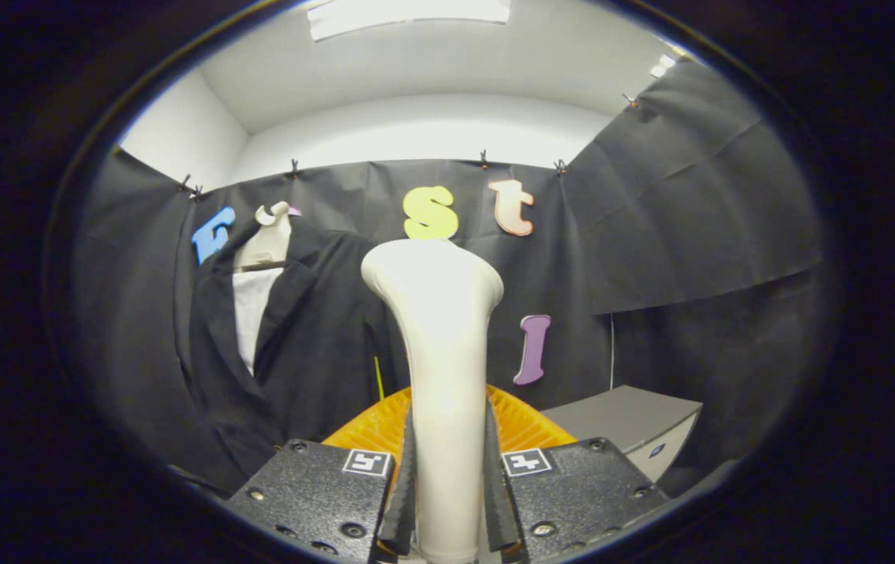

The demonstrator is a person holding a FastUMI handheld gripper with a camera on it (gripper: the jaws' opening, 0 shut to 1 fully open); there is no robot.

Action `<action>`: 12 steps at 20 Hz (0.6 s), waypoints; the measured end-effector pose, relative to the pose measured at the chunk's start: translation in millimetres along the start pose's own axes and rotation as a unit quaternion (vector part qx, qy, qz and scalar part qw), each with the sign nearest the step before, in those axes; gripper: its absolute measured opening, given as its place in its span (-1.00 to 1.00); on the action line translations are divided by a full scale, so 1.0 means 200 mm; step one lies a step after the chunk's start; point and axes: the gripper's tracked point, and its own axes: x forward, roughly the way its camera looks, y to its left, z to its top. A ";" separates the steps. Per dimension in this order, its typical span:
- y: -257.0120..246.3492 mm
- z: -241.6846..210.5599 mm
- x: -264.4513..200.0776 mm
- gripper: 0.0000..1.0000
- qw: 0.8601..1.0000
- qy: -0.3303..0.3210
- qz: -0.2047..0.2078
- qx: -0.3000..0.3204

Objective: Iron the clothes twice with a garment steamer, once on the left side and once on the right side.

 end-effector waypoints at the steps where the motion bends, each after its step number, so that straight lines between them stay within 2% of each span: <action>1: 0.08 0.01 0.02 -0.23 1.000 -0.004 0.013 -0.008; 8: 0.37 0.18 0.22 -0.23 0.996 -0.072 0.043 -0.027; 12: 0.50 0.28 0.37 -0.22 0.992 -0.107 0.041 -0.049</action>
